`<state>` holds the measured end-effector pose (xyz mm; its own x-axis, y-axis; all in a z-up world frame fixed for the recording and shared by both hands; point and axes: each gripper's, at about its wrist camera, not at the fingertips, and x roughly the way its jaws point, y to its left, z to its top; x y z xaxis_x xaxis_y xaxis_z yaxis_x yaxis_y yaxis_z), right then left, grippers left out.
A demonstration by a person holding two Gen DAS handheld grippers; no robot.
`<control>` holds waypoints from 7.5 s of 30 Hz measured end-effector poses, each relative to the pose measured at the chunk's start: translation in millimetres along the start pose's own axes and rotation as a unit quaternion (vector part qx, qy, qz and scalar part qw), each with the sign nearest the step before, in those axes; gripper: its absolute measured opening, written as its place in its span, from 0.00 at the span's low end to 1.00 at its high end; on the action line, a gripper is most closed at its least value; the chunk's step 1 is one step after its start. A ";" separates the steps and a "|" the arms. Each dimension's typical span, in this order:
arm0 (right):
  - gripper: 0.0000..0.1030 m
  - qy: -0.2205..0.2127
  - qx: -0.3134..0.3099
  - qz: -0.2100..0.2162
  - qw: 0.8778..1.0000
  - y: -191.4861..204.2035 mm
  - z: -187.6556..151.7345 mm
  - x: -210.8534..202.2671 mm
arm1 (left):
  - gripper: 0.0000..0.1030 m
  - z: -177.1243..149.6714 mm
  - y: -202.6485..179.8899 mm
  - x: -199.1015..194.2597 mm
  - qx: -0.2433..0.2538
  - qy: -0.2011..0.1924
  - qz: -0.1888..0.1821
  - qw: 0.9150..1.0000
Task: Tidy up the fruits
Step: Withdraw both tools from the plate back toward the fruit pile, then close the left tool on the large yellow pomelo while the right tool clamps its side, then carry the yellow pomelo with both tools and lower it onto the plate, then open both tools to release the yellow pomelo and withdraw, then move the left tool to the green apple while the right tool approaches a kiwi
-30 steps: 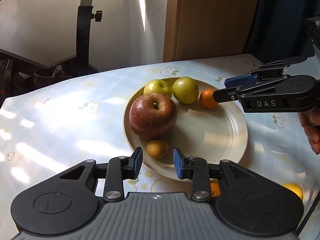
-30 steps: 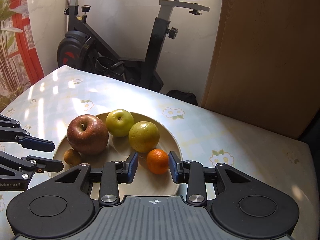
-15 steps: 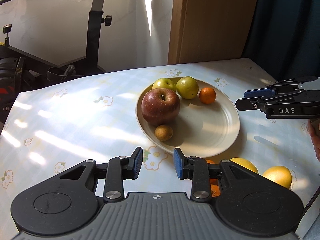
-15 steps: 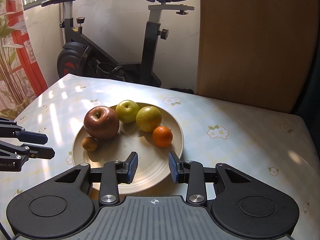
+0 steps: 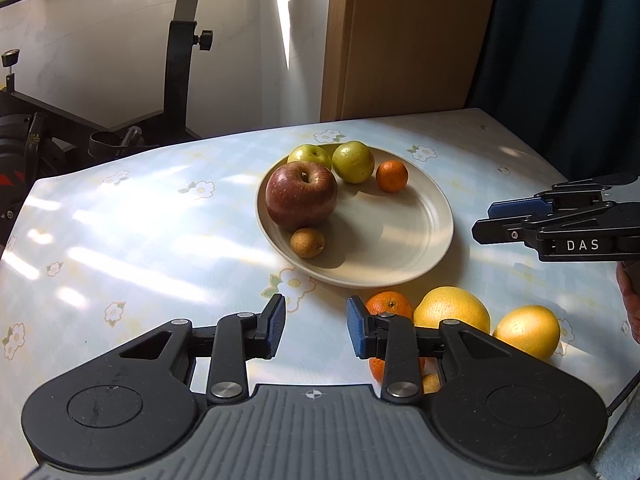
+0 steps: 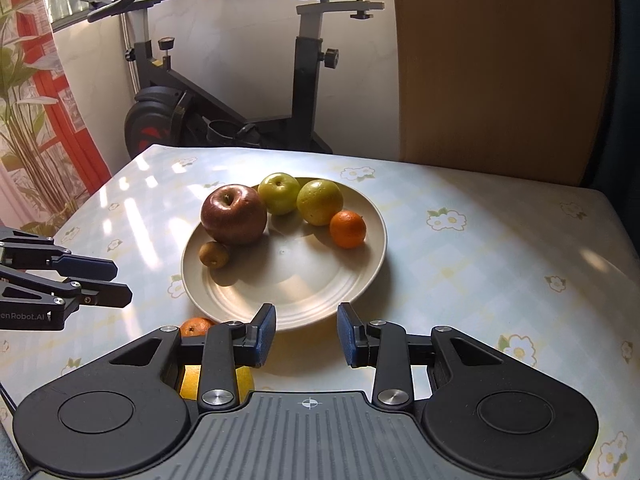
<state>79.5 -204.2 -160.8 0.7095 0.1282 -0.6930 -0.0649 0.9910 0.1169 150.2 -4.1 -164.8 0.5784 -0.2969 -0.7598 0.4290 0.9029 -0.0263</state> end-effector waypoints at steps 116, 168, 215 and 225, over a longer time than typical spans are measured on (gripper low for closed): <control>0.43 0.057 -0.032 0.057 0.996 -37.3 -34.1 12.1 | 0.31 46.1 -76.9 84.4 -0.087 0.054 -0.207 0.973; 0.40 -0.002 -0.089 0.053 0.995 -4.2 36.5 51.1 | 0.26 68.1 -0.1 83.4 -0.181 0.004 -0.136 0.974; 0.43 0.025 -0.032 0.024 0.999 13.4 -9.8 9.0 | 0.27 0.6 6.3 4.5 -0.088 0.008 -0.051 0.995; 0.43 0.037 -0.007 0.024 0.999 24.1 -27.9 2.7 | 0.27 -38.2 -4.0 1.4 -0.131 0.035 -0.065 0.989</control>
<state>60.2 -178.9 -179.7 0.6521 0.1785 -0.7368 -0.1079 0.9838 0.1429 122.8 3.8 -190.6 0.4761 -0.4022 -0.7821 0.2975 0.9105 -0.2872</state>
